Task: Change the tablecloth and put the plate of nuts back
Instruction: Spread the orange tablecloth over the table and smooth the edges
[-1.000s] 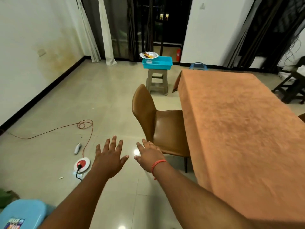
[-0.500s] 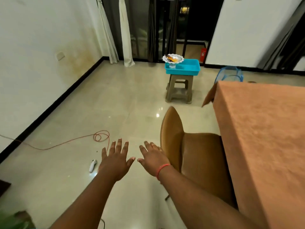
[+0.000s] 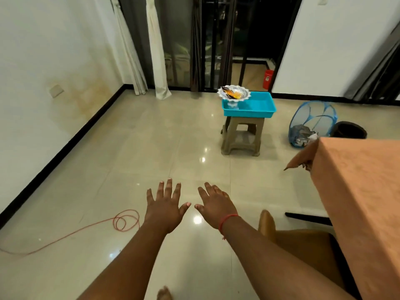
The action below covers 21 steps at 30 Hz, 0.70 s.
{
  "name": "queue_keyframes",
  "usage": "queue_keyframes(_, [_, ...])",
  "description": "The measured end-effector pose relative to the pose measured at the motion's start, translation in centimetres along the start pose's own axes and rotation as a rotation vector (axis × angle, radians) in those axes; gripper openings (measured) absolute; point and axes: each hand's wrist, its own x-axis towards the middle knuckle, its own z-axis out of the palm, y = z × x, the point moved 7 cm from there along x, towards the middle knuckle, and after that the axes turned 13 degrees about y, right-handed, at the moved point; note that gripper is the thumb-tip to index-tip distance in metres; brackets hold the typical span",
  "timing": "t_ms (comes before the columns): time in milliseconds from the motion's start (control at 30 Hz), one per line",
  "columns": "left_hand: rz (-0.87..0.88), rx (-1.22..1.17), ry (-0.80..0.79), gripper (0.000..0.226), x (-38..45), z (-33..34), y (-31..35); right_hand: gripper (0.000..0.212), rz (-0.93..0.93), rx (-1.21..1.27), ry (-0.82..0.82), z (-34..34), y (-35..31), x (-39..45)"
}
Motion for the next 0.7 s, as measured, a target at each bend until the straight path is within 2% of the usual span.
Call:
queue_keyframes(200, [0.159,-0.023,0.001,0.079,16.8,-1.4,-2.1,0.065,0.204,0.004,0.041,-2.0,3.4,13.7])
queue_keyframes(367, [0.236,-0.050,-0.010,0.079,29.5,0.6,-1.5,0.065,0.294,-0.042,0.036,-1.2,8.6,23.4])
queue_keyframes(533, [0.238,-0.052,-0.051,0.080,42.6,3.6,-0.6,0.065,0.327,-0.059,-0.016,0.4,15.7,34.8])
queue_keyframes(700, [0.236,-0.069,-0.061,0.079,55.9,3.4,1.1,0.064,0.341,-0.029,-0.021,-0.9,22.1,47.9])
